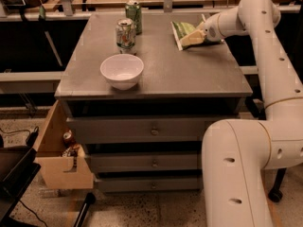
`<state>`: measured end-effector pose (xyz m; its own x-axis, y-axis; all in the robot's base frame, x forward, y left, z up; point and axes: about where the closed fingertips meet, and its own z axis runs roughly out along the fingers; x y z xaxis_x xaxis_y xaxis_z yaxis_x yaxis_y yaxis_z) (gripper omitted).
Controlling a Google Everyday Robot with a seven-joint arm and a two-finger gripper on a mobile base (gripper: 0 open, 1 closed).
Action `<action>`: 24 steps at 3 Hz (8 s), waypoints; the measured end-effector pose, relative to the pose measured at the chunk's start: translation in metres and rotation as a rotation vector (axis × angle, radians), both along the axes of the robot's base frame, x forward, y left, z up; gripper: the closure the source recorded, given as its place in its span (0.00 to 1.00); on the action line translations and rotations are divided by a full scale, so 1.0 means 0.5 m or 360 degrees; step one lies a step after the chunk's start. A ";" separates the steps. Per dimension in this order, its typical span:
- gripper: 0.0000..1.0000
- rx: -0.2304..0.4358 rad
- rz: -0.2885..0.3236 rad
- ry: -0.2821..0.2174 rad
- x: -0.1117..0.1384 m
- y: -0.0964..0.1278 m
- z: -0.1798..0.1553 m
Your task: Move green jalapeno chip bag near white bowl
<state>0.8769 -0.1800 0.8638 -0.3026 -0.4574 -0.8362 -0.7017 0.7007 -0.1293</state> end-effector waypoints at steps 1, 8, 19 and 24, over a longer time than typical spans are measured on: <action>0.63 -0.0093 -0.0054 -0.0021 0.000 -0.010 0.038; 1.00 -0.0592 -0.0504 -0.0141 -0.164 -0.126 0.391; 1.00 -0.0957 -0.0838 0.0106 -0.420 0.050 0.332; 0.00 -0.0912 -0.0806 0.0051 -0.381 0.065 0.321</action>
Offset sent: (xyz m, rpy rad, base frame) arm 0.0045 -0.0219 0.0517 -0.1540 -0.0315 -0.0856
